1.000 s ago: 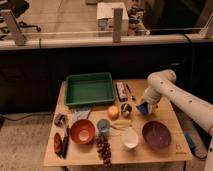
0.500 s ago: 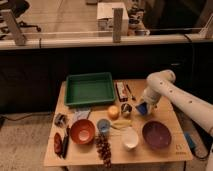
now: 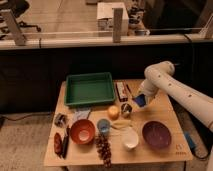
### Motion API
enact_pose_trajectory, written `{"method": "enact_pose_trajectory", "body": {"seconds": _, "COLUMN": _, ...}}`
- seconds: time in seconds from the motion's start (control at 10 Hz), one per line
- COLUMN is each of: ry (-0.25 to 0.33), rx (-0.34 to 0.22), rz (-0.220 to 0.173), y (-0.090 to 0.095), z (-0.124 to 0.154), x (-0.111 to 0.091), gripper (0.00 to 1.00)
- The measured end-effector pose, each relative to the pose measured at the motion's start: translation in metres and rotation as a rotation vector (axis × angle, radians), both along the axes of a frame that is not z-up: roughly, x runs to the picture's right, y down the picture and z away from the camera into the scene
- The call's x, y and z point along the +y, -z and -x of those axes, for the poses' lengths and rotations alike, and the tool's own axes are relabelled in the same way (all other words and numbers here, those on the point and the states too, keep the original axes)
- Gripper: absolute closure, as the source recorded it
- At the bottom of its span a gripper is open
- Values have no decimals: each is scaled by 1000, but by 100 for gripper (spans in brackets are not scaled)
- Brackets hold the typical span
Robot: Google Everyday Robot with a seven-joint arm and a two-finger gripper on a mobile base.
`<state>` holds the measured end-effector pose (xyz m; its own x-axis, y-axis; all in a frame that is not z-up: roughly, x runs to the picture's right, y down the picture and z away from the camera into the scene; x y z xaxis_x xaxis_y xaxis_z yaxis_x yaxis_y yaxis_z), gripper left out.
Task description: Wipe tray with sponge
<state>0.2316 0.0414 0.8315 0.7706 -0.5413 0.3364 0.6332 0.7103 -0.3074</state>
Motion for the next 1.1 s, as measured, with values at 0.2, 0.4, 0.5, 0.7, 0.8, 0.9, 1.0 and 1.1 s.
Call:
{"method": "enact_pose_trajectory", "body": {"seconds": 0.2, "ry": 54, "rx": -54, "rz": -29, "y": 9, "z": 24, "x": -9, "gripper": 100}}
{"method": "enact_pose_trajectory", "body": {"seconds": 0.4, "ry": 126, "rx": -123, "rz": -60, "y": 21, "z": 51, "x": -17, "gripper": 100}}
{"method": "enact_pose_trajectory", "body": {"seconds": 0.5, "ry": 154, "rx": -147, "rz": -67, "y": 24, "z": 63, "x": -18, "gripper": 100}}
{"method": "enact_pose_trajectory", "body": {"seconds": 0.7, "ry": 203, "rx": -180, "rz": -79, "y": 27, "z": 81, "x": -23, "gripper": 100}}
{"method": "enact_pose_trajectory", "body": {"seconds": 0.8, "ry": 220, "rx": -188, "rz": -80, "y": 27, "z": 86, "x": -25, "gripper": 100}}
{"method": "enact_pose_trajectory", "body": {"seconds": 0.9, "ry": 239, "rx": -202, "rz": -82, "y": 27, "z": 99, "x": -28, "gripper": 100}}
{"method": "enact_pose_trajectory", "body": {"seconds": 1.0, "ry": 257, "rx": -211, "rz": -83, "y": 26, "z": 108, "x": -31, "gripper": 100}}
{"method": "enact_pose_trajectory", "body": {"seconds": 1.1, "ry": 273, "rx": -212, "rz": -85, "y": 24, "z": 113, "x": -34, "gripper": 100}}
